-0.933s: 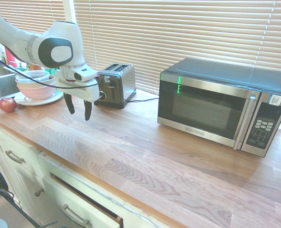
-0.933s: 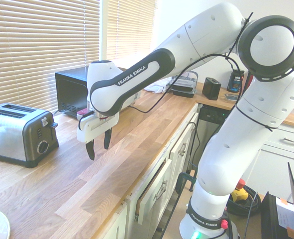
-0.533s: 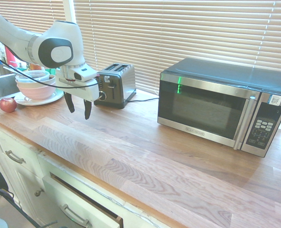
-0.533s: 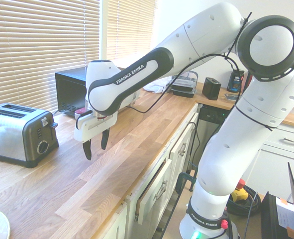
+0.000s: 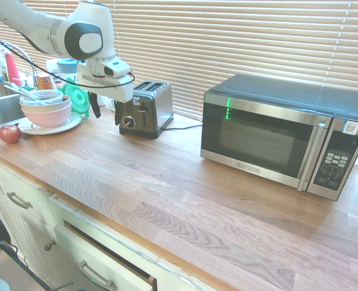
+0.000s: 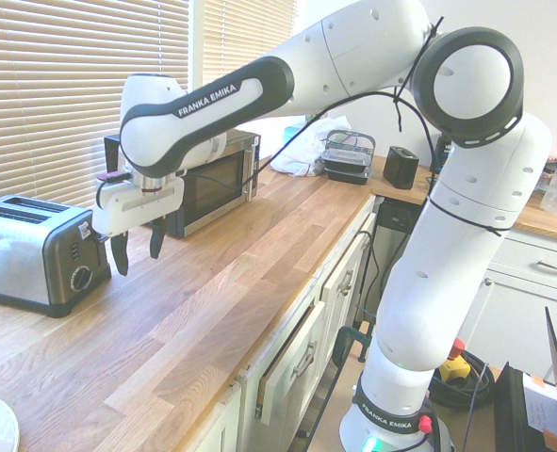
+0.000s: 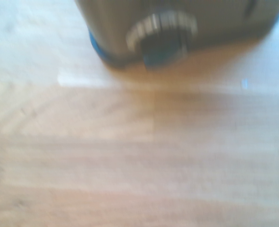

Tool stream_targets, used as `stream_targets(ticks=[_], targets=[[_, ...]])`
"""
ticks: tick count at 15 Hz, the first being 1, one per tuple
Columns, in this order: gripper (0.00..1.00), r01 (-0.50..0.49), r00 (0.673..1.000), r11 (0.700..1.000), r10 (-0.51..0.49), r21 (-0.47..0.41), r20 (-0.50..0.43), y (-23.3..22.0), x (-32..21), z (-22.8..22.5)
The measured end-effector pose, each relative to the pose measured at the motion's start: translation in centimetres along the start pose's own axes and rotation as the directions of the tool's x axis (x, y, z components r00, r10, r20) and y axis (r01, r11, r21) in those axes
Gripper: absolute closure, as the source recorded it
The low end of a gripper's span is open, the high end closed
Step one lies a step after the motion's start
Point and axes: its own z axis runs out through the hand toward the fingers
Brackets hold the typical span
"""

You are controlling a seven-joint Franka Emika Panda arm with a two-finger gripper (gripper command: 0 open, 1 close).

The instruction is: Press the toaster

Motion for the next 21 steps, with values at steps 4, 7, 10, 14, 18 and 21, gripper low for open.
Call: stream_targets(ticks=[4,7,10,14,18,21], targets=[[0.0,0.025,1.0,0.999,-0.025,0.025,-0.004,-3.5,3.1,-2.8],[0.0,0.024,1.0,0.999,-0.024,0.042,0.001,-5.3,6.3,-3.9],[0.0,0.043,0.999,0.998,-0.044,0.052,0.005,-6.4,7.7,-4.3],[0.0,0.06,0.998,0.996,-0.062,0.071,0.027,-8.2,10.1,-3.2],[0.0,0.036,0.999,0.995,-0.039,0.089,0.032,-7.1,12.3,-4.0],[0.0,0.036,0.998,0.996,-0.04,0.086,0.038,-6.8,12.5,-4.0]])
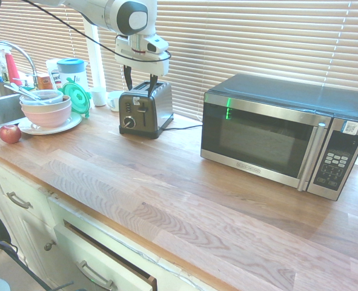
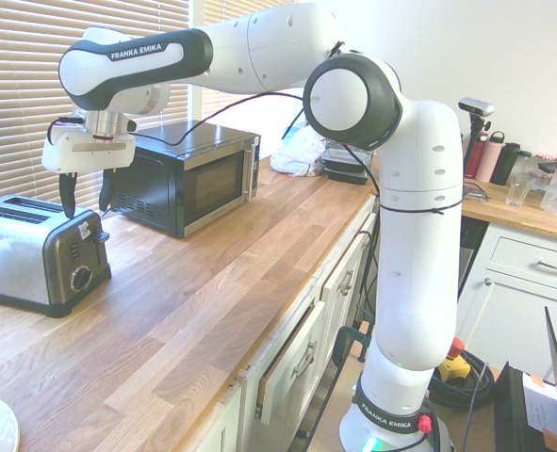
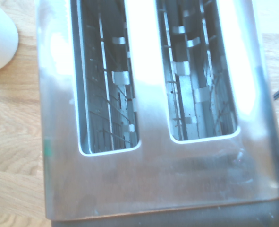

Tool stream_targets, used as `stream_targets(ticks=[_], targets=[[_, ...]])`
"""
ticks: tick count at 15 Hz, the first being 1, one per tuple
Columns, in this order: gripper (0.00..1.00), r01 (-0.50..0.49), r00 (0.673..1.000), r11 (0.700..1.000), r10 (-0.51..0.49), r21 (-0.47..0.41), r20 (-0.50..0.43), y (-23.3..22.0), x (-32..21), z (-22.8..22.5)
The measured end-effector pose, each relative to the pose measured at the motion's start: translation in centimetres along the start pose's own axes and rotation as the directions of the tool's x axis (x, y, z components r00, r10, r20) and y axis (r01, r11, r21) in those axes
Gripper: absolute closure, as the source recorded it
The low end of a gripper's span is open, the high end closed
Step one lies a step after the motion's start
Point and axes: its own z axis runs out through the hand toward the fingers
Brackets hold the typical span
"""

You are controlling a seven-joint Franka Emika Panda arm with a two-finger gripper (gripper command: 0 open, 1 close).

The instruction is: Press the toaster

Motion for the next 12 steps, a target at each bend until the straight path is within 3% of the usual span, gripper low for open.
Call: stream_targets(ticks=[1,12], targets=[[1.0,0.003,1.0,1.0,-0.003,-0.001,0.002,-0.17,-0.13,0.18],[1.0,0.028,1.0,1.0,-0.028,-0.004,0.009,0.23,0.34,0.67]])
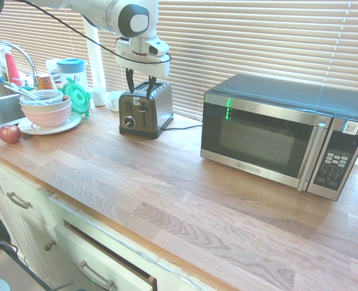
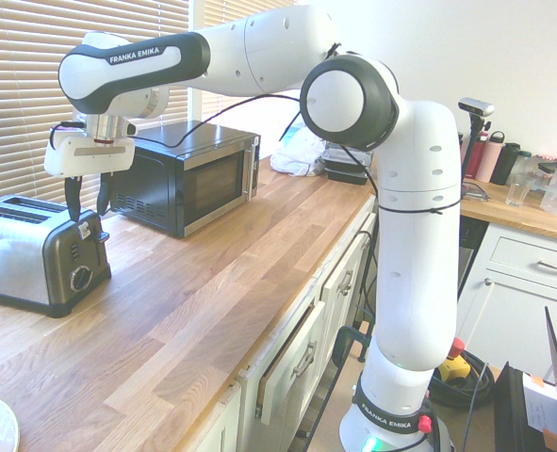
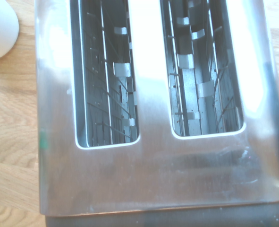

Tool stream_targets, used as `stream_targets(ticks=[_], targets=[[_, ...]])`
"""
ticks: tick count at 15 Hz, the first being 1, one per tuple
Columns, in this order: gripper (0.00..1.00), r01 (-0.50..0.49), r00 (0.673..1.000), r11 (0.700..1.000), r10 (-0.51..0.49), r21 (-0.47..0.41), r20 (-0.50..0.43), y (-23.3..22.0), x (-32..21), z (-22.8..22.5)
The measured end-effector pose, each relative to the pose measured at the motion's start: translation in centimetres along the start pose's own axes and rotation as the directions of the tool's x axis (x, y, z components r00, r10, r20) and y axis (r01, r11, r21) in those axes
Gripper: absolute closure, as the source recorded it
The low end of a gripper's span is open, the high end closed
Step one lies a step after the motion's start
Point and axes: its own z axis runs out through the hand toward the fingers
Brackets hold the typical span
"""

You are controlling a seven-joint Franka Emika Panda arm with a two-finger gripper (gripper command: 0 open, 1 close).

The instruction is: Press the toaster

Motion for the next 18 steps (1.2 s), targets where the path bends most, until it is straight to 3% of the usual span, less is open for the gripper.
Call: stream_targets(ticks=[18], targets=[[1.0,-0.027,0.999,0.999,0.028,-0.02,0.026,1.4,0.9,1.3]])
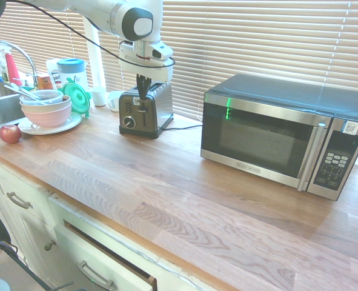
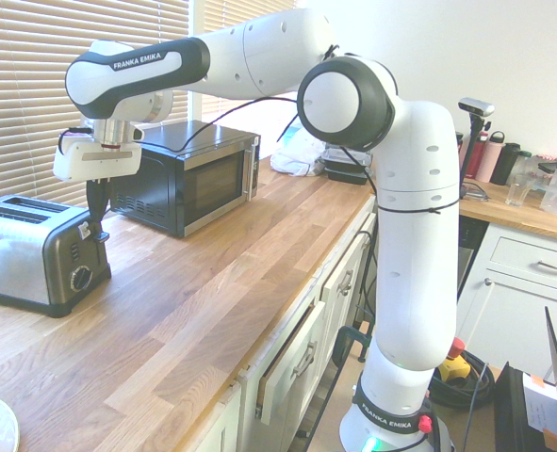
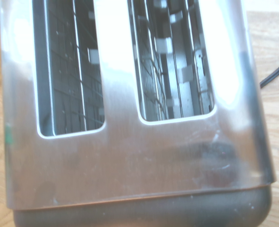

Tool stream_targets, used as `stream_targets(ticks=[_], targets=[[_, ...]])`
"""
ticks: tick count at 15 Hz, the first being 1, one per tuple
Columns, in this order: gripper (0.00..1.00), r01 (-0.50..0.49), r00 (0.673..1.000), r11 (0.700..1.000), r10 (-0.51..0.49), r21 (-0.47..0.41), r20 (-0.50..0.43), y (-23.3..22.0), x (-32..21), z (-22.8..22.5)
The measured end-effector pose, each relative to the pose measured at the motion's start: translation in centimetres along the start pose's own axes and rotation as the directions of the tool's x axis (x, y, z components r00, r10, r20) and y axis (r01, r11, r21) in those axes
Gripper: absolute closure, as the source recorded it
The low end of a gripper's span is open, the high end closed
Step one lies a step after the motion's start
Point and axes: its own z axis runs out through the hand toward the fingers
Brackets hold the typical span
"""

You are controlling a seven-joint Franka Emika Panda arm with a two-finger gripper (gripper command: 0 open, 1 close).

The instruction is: Press the toaster

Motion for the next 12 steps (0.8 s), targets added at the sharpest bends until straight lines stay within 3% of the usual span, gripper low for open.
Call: stream_targets(ticks=[12], targets=[[1.0,-0.011,0.999,0.999,0.013,-0.037,0.041,0.4,0.9,3.4]])
